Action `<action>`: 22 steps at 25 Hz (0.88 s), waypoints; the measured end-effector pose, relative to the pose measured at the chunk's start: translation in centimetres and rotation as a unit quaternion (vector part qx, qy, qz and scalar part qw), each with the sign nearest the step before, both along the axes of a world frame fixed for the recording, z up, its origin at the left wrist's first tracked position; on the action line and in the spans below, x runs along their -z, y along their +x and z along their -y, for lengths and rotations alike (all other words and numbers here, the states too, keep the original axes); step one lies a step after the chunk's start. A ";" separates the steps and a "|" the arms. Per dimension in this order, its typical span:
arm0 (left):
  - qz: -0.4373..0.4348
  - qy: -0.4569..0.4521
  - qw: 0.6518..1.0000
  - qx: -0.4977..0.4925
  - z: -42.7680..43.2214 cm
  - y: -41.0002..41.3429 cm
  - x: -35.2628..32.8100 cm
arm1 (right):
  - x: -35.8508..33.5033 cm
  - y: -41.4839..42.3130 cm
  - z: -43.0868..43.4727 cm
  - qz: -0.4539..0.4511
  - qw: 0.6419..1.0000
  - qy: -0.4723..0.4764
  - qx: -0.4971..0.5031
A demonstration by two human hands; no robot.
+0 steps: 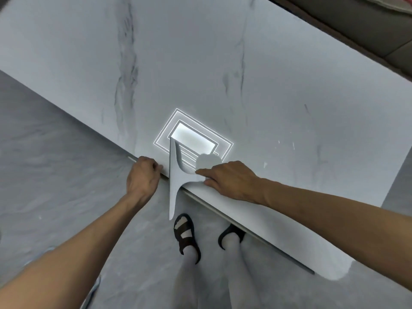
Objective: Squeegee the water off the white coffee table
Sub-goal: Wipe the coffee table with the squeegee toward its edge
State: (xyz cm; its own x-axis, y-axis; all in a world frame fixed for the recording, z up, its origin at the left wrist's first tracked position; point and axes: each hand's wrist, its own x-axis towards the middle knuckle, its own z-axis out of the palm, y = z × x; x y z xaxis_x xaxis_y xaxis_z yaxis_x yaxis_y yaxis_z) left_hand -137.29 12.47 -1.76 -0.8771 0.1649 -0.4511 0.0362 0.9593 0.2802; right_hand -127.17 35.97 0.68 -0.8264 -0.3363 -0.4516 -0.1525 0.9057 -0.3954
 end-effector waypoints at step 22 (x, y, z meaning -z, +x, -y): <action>0.126 0.067 0.974 0.175 -6.6 7.0 -0.7 | -0.7 10.9 -5.8 0.057 0.989 0.033 0.130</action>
